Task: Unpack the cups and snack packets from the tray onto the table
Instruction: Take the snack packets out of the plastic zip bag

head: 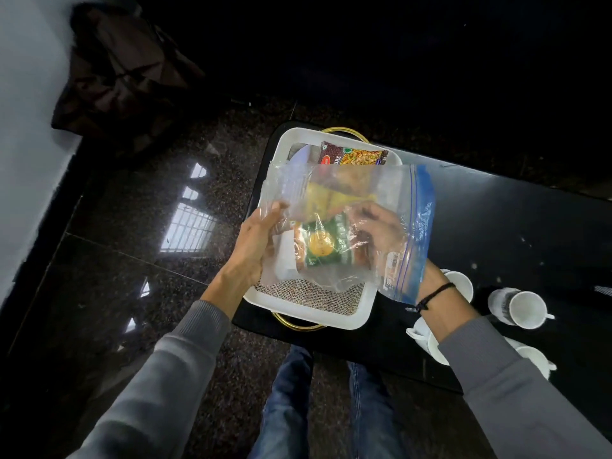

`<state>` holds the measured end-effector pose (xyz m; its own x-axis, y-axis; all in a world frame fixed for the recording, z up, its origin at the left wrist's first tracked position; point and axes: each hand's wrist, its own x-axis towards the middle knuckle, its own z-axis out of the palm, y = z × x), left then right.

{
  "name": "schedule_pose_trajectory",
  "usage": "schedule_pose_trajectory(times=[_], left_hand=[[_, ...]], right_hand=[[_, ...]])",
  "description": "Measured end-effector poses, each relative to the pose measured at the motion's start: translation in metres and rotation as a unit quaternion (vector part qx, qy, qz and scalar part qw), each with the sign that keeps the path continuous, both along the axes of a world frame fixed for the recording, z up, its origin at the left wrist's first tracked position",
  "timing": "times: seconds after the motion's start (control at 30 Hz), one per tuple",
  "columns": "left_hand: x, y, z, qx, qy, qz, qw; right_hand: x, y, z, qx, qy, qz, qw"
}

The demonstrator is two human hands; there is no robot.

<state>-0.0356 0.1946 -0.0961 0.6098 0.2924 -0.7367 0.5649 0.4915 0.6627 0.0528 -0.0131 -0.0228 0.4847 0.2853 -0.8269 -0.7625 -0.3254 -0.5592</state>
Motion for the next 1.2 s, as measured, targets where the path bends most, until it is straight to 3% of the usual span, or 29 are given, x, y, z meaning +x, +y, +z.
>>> schedule_pose_trajectory(times=[0.13, 0.2, 0.33, 0.43, 0.53, 0.67, 0.83, 1.03, 1.2], left_hand=[[0.005, 0.000, 0.000, 0.018, -0.024, 0.002, 1.000], [0.008, -0.003, 0.004, -0.007, -0.032, -0.004, 0.999], [0.007, -0.003, 0.010, -0.096, -0.007, -0.045, 0.994], [0.003, 0.001, 0.008, -0.140, 0.007, -0.053, 0.989], [-0.001, 0.003, 0.003, -0.127, -0.001, -0.049, 0.991], [-0.006, 0.005, -0.005, -0.096, -0.012, 0.000, 0.995], [-0.007, 0.004, -0.010, -0.047, -0.004, 0.100, 0.994], [0.004, 0.007, -0.016, -0.032, 0.030, 0.190, 0.981], [0.024, 0.013, -0.015, -0.001, 0.014, 0.206, 0.978]], right_hand=[[-0.003, -0.026, -0.027, -0.060, 0.093, -0.090, 0.990], [-0.005, -0.042, -0.039, -0.054, 0.127, -0.073, 0.988], [0.006, -0.011, -0.020, -0.034, -0.006, 0.088, 0.996], [0.019, 0.003, -0.009, 0.035, -0.009, 0.108, 0.993], [0.029, -0.015, -0.016, 0.072, -0.045, 0.004, 0.996], [0.031, -0.031, -0.017, 0.031, -0.115, -0.115, 0.986], [0.030, -0.047, -0.012, 0.086, -0.066, -0.260, 0.959], [0.011, -0.064, -0.016, 0.203, -0.016, -0.324, 0.924], [-0.013, -0.071, -0.024, 0.253, 0.015, -0.282, 0.926]])
